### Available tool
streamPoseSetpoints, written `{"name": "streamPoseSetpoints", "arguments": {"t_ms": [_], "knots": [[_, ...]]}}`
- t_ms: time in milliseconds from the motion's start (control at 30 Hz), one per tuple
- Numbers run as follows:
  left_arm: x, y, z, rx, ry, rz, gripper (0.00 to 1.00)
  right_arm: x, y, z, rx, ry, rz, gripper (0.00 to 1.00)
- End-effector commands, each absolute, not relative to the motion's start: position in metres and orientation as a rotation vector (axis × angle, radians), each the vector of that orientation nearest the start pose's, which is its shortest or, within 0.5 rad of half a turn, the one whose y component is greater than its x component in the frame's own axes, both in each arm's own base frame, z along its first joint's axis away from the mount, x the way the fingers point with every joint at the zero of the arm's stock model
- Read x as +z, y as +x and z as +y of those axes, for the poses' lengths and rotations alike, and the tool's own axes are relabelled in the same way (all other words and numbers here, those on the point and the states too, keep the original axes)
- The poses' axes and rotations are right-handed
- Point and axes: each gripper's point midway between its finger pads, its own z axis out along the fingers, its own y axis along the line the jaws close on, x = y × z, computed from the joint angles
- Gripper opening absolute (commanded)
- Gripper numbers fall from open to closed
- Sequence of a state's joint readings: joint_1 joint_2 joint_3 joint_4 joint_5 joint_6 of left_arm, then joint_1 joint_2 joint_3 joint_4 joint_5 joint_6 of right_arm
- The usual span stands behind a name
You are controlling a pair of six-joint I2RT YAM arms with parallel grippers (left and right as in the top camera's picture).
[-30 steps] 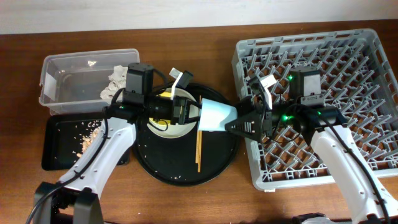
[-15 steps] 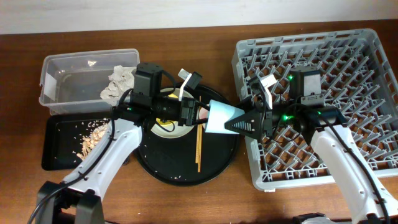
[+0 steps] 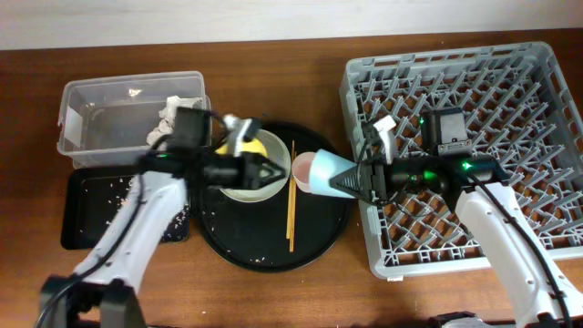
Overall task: Sort waste into correct bins and load items into the dishwasher rack
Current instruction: 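Grasp the blue cup with the right gripper and place it in the rack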
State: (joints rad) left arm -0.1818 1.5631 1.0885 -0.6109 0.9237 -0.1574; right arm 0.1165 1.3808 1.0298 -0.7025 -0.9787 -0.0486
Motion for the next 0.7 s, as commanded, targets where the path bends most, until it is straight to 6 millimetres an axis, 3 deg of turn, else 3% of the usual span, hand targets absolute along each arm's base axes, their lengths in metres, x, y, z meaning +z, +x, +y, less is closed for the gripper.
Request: {"name": "streamPoseSetpoints", "arguments": {"t_ms": [0,133,267,367,500,667], "knots": [[0.164,0.325,-0.131,-0.895,0.284,2.54,0.42,0.2,0.301,0.144,0.901,-0.45,2.461,0.48],[0.163,0.313,-0.076,-0.608,0.108,2.628,0.42,0.226,0.295,0.105,0.58,-0.343,2.611,0.47],[0.162,0.305,-0.047,-0.394,0.044,2.667,0.42,0.243,0.284,0.076,0.375,-0.231,2.695,0.47],[0.161,0.303,-0.046,-0.384,0.041,2.676,0.42,0.25,0.281,0.034,0.225,-0.004,2.734,0.47],[0.161,0.303,-0.046,-0.384,0.04,2.675,0.42,0.239,0.283,-0.028,0.168,0.295,2.758,0.42],[0.161,0.302,-0.046,-0.385,0.041,2.676,0.42,0.198,0.295,-0.045,0.139,0.341,2.906,0.43]]}}
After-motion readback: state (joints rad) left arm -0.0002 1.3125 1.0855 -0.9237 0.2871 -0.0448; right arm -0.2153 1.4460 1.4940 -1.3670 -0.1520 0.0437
